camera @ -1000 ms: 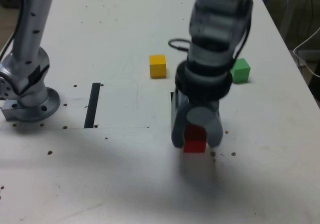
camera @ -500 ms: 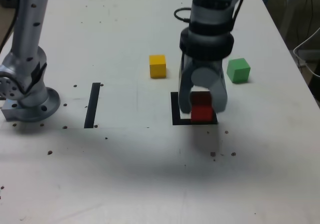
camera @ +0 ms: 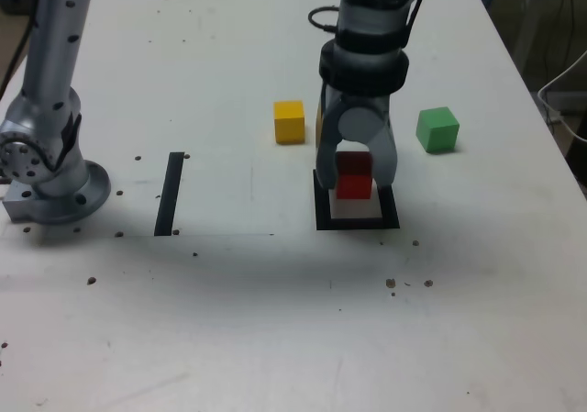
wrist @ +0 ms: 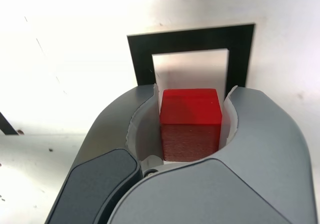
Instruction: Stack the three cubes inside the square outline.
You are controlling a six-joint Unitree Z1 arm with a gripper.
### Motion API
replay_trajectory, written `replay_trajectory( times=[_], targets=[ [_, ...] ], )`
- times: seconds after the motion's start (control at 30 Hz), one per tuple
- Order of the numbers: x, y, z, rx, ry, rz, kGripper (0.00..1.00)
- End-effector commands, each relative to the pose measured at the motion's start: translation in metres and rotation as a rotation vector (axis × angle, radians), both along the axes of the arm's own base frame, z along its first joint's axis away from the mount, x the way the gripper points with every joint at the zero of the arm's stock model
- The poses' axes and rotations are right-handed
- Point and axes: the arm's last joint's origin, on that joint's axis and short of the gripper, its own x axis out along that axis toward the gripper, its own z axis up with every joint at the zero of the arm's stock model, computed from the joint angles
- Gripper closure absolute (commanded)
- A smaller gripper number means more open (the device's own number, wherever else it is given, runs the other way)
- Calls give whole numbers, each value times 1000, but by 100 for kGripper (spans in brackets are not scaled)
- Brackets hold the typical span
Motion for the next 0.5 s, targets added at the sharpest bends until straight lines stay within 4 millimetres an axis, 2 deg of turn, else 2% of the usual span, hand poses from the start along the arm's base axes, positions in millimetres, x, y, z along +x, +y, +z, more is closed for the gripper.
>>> replay_trajectory(
  times=[0.0, 0.47],
  targets=[
    [-2, 1, 1, 6, -14, -1, 84],
    [-1, 3, -3, 17, -18, 5, 75]
  ],
)
